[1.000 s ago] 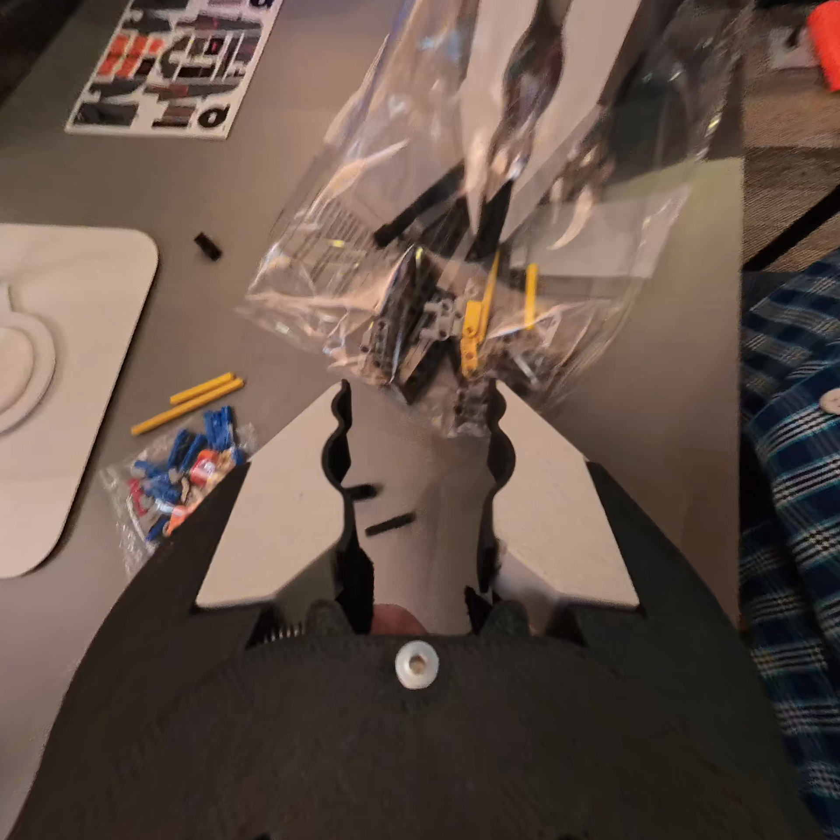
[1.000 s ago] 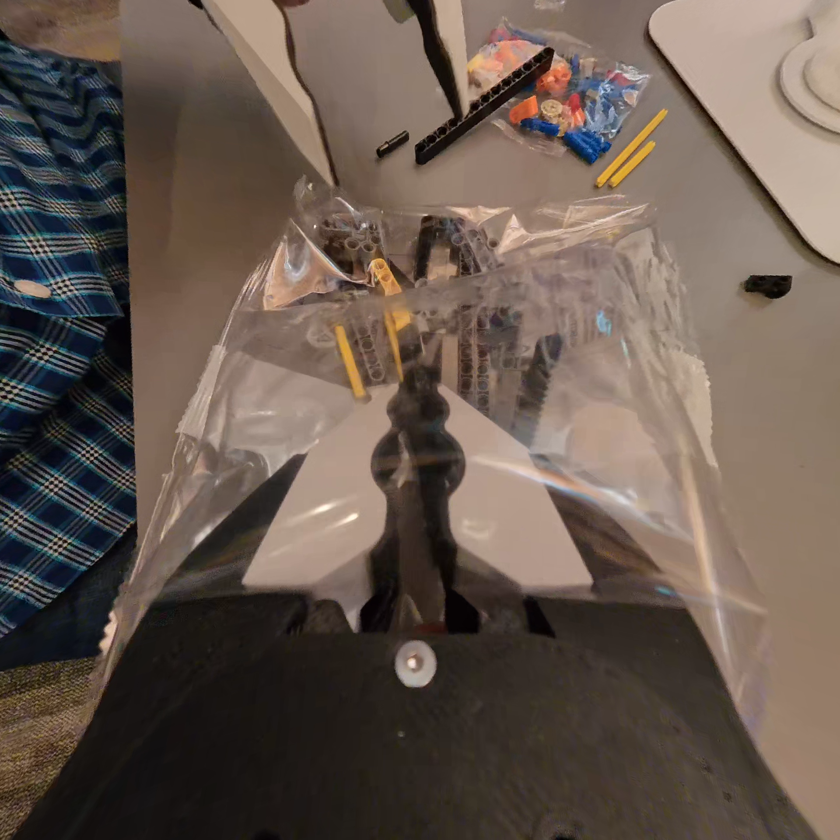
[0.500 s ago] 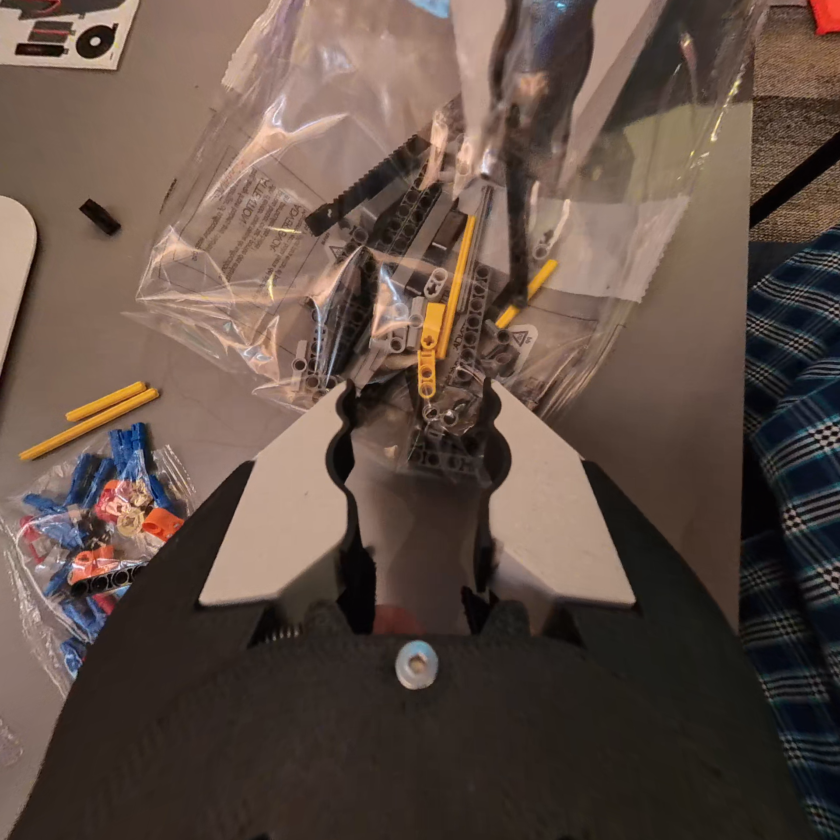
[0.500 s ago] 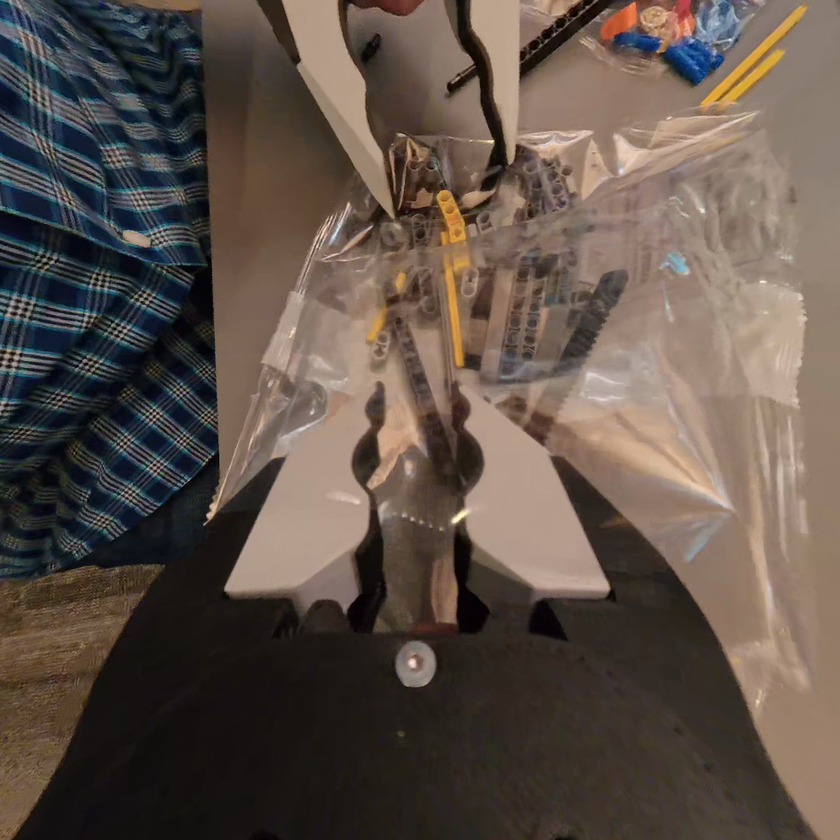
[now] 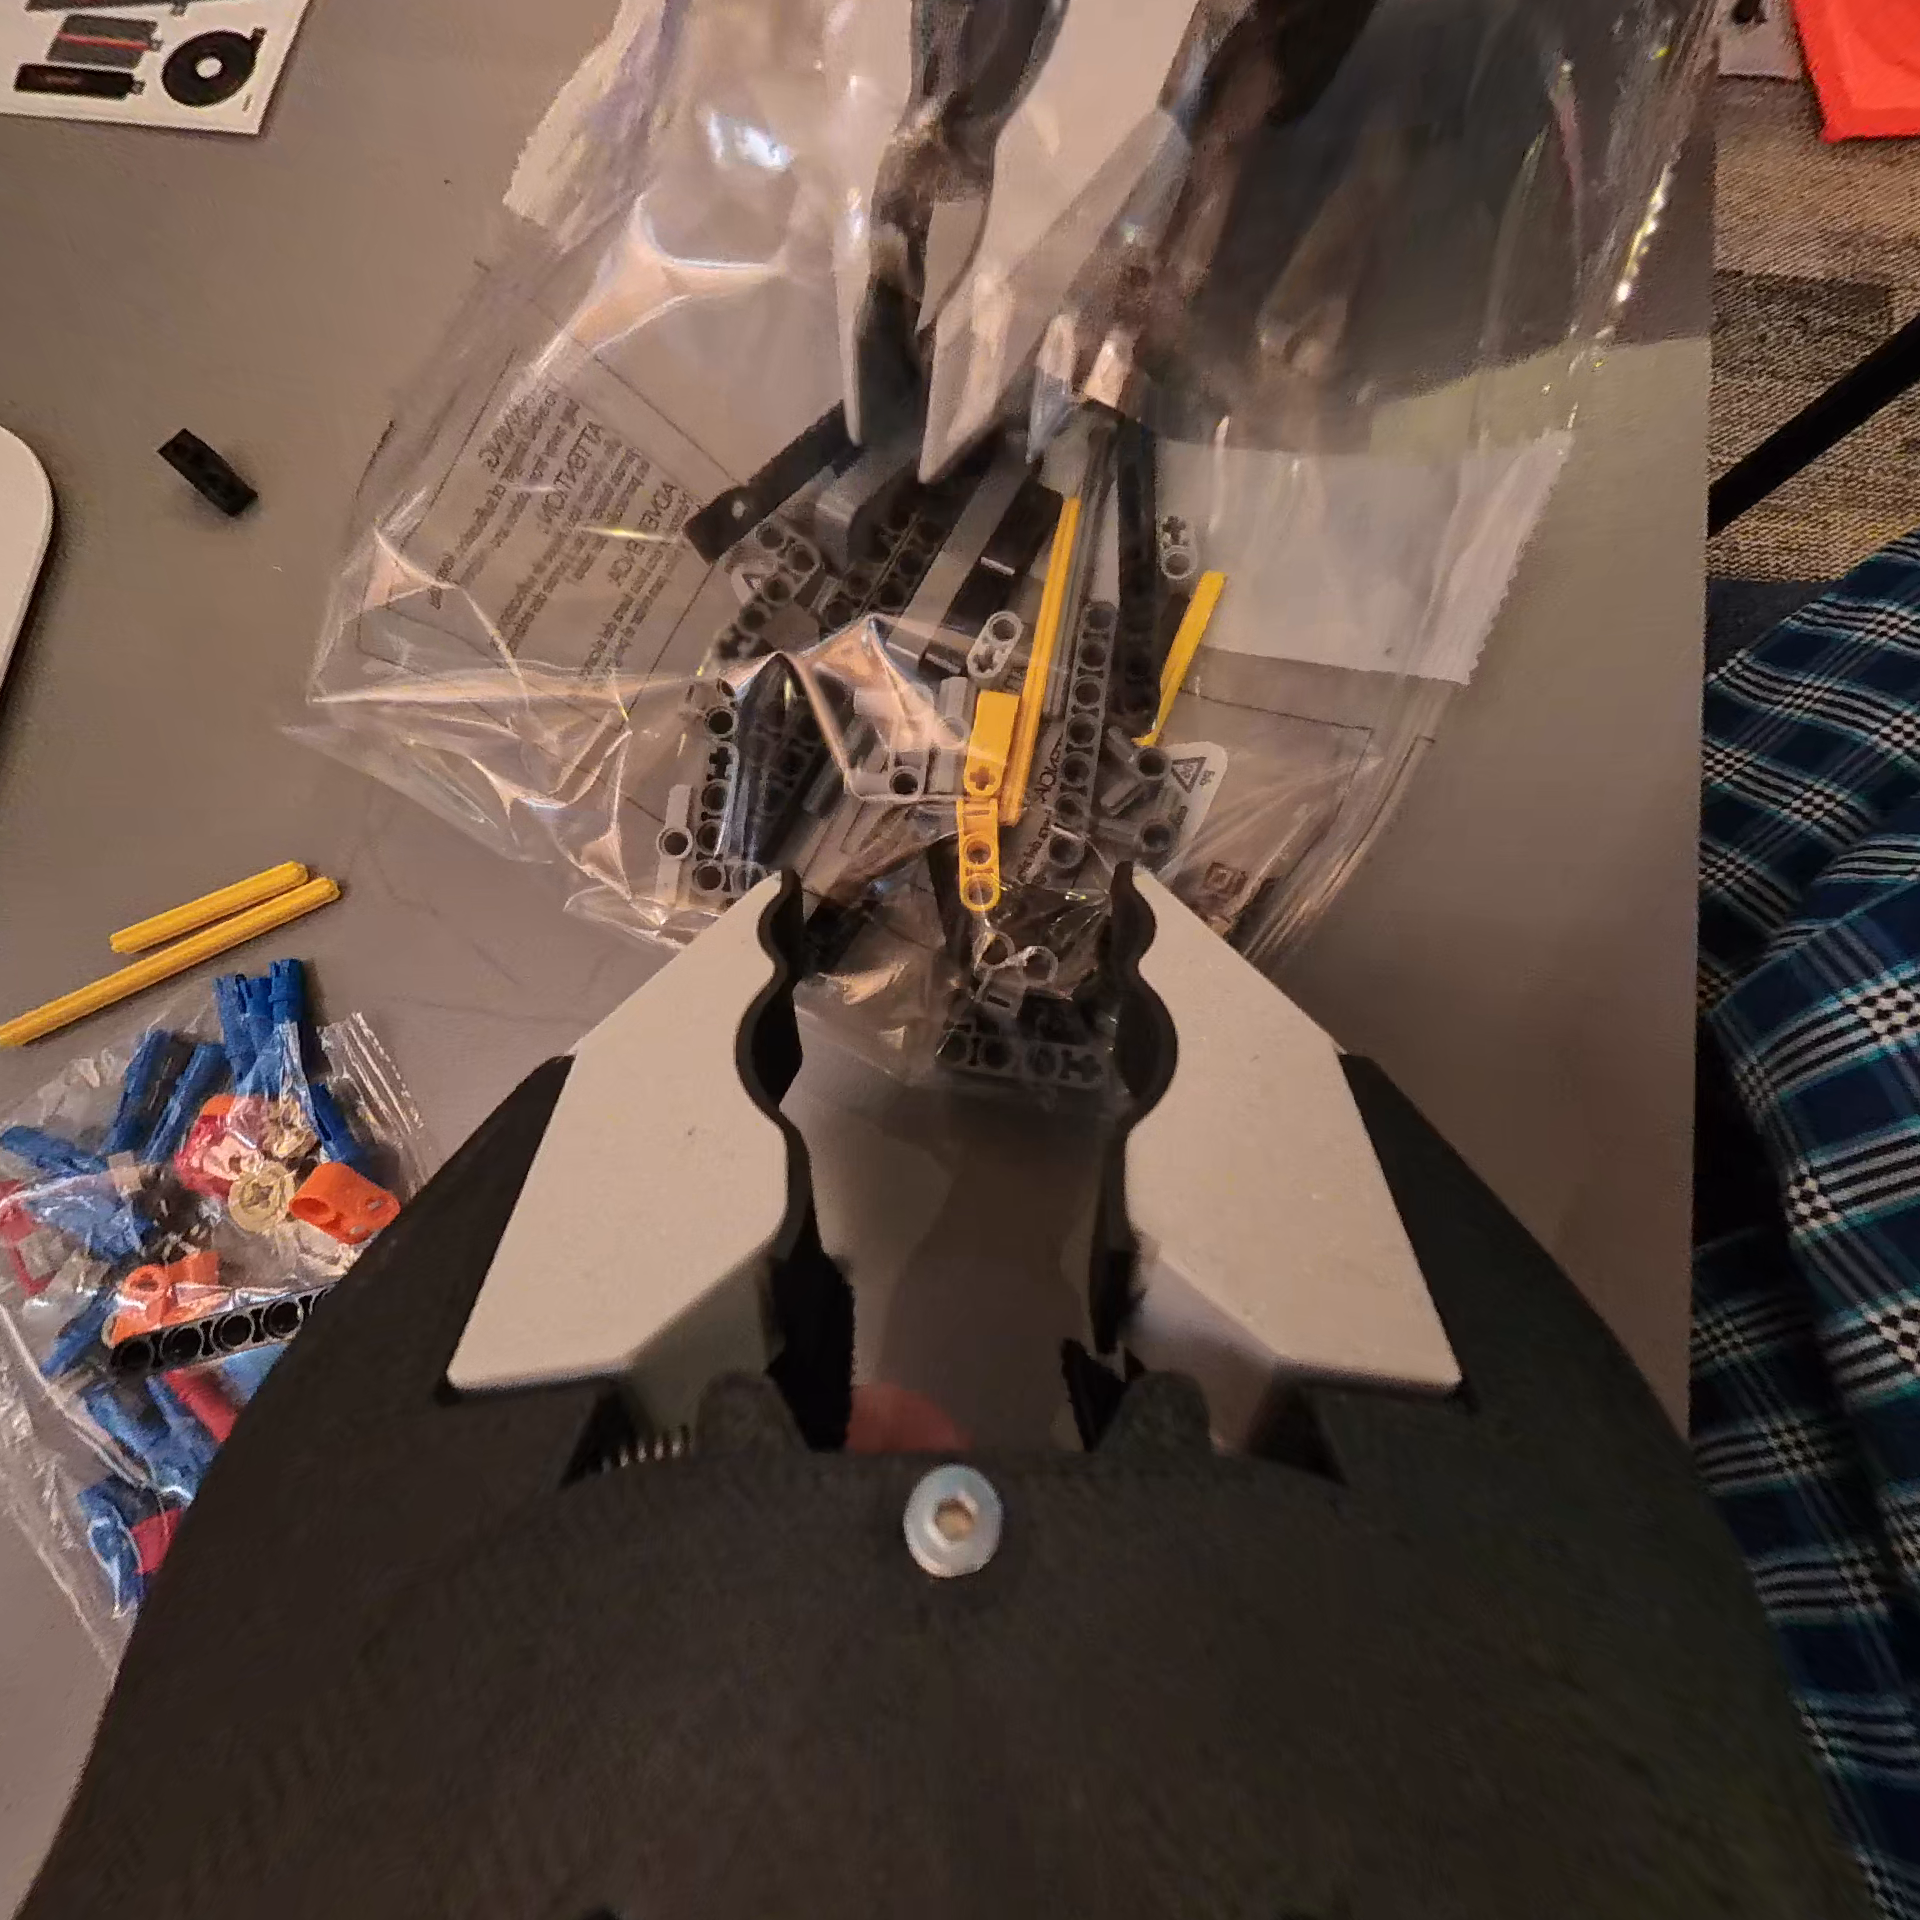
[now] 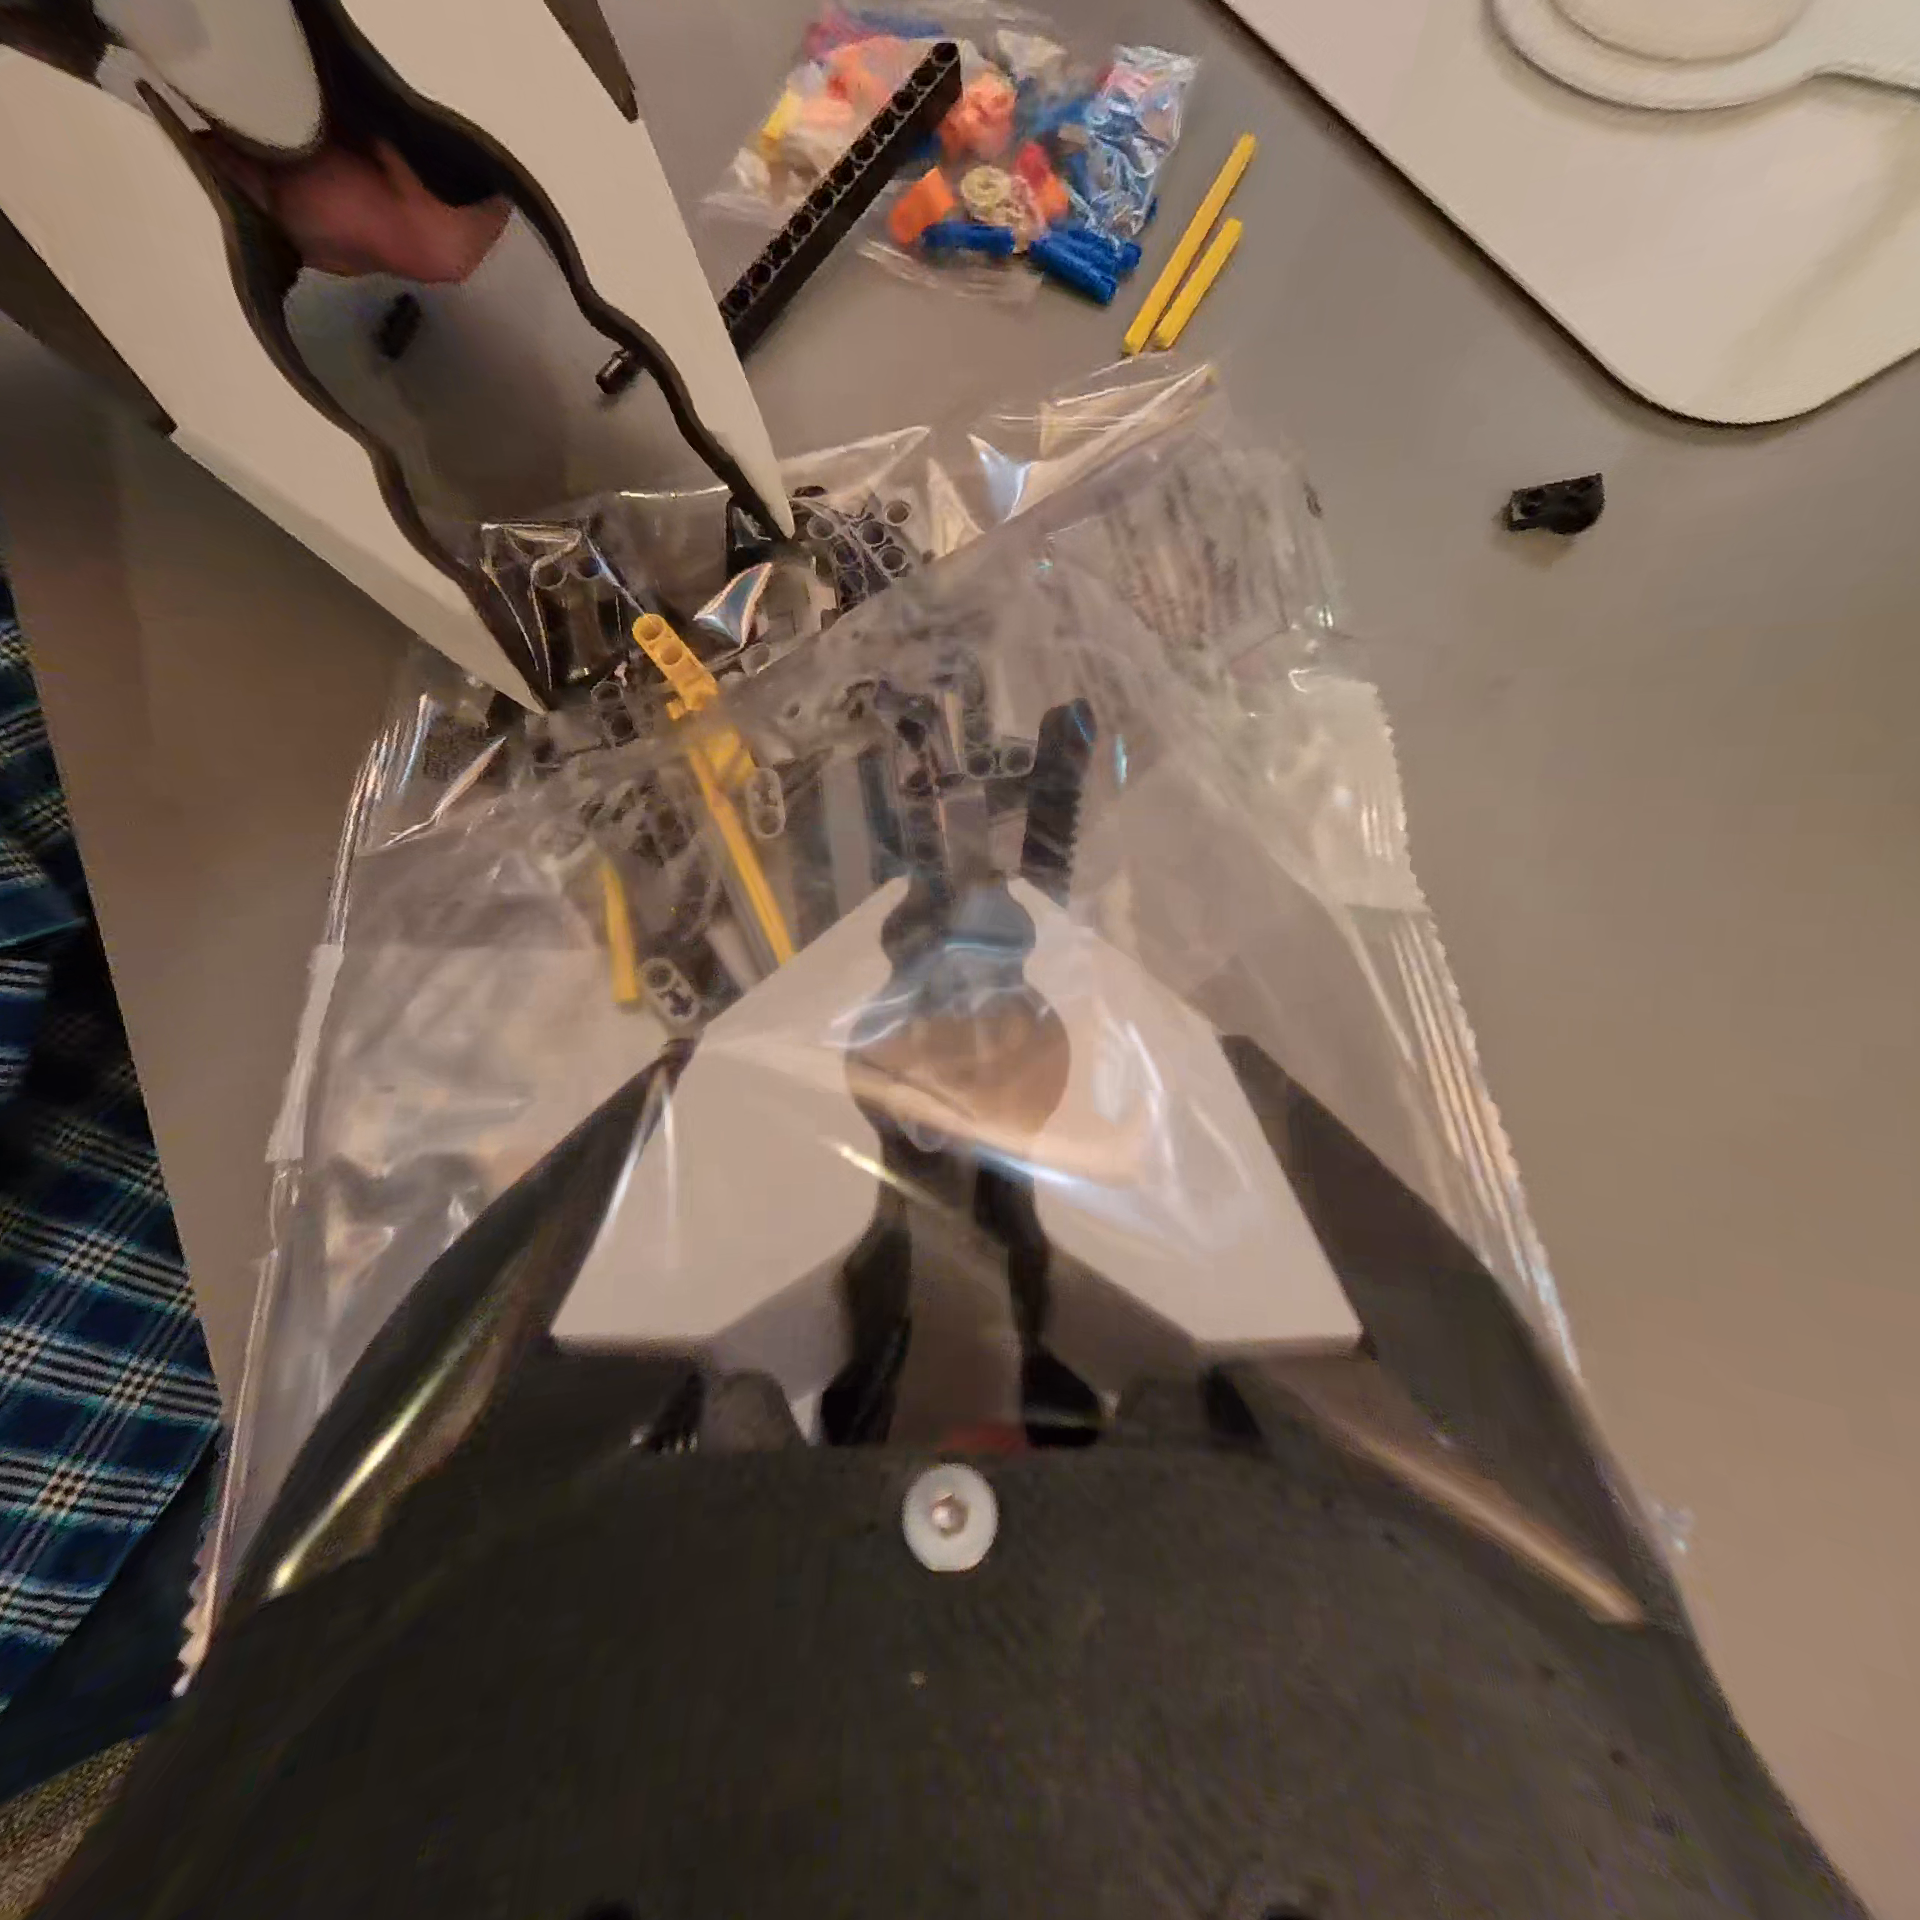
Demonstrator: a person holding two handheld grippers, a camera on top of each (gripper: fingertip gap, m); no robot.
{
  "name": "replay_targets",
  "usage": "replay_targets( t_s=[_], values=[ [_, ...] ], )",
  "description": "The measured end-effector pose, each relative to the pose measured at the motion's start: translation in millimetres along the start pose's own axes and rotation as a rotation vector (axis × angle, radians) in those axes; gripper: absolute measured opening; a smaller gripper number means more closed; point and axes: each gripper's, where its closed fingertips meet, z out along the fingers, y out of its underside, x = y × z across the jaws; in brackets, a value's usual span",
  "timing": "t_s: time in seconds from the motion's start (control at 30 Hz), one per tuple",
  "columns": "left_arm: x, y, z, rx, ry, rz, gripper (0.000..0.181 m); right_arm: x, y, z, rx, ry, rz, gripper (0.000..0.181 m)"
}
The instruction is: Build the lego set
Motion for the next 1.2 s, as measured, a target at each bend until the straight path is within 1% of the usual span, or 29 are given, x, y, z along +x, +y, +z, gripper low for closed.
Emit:
replay_targets(
  t_s=[0.07, 0.23, 0.3, 0.33, 0.43, 0.47, 0.53, 0.6, 0.63, 0.77, 0.83, 0.9, 1.07, 1.2],
  values=[
    [-0.1, 0.2, 0.1, 0.0, 0.001, -0.004, 0.057, 1.2, 0.1, 1.0, -0.017, 0.008, -0.023, 0.006],
    [-0.2, 1.0, 0.4, -0.003, -0.007, -0.002, 0.057, -14.4, 7.4, -5.9, -0.055, -0.104, -0.065, 0.001],
    [-0.2, 1.0, 0.5, 0.001, -0.006, -0.005, 0.057, -16.6, 8.1, -9.9, -0.056, -0.121, -0.072, 0.0],
    [-0.2, 0.9, 0.6, 0.004, -0.005, -0.006, 0.057, -19.3, 6.2, -11.2, -0.042, -0.139, -0.072, 0.006],
    [-0.2, 1.0, 0.6, 0.004, -0.003, -0.008, 0.057, -18.3, 6.6, -9.8, -0.054, -0.125, -0.065, 0.026],
    [-0.3, 1.1, 0.6, 0.003, -0.004, -0.007, 0.057, -20.1, 8.3, -9.2, -0.062, -0.133, -0.072, 0.027],
    [-0.4, 1.1, 0.6, 0.001, -0.005, -0.007, 0.058, -20.0, 15.5, -9.8, -0.1, -0.121, -0.115, 0.016],
    [-0.5, 1.2, 0.5, 0.001, -0.006, -0.008, 0.058, -22.8, 19.2, -14.8, -0.127, -0.145, -0.119, 0.015],
    [-0.6, 1.1, 0.5, 0.001, -0.006, -0.008, 0.058, -20.3, 18.7, -17.3, -0.125, -0.132, -0.123, 0.012],
    [-0.8, 1.1, 0.5, 0.0, -0.007, -0.008, 0.058, -17.0, 8.7, -23.1, -0.066, -0.136, -0.063, 0.013],
    [-1.2, 1.1, 0.5, -0.002, -0.011, -0.007, 0.059, -16.2, 5.6, -21.5, -0.054, -0.123, -0.065, 0.018],
    [-1.8, 1.2, 0.1, -0.003, -0.016, -0.01, 0.06, -21.8, 2.9, -17.9, -0.043, -0.149, -0.059, 0.024],
    [-2.5, 2.2, -0.4, -0.002, -0.022, -0.012, 0.062, -39.5, -2.1, -7.9, -0.03, -0.206, -0.102, 0.022],
    [-2.4, 2.3, -0.5, 0.002, -0.022, -0.016, 0.062, -35.8, 2.7, 0.0, -0.069, -0.172, -0.116, 0.017]
  ],
)
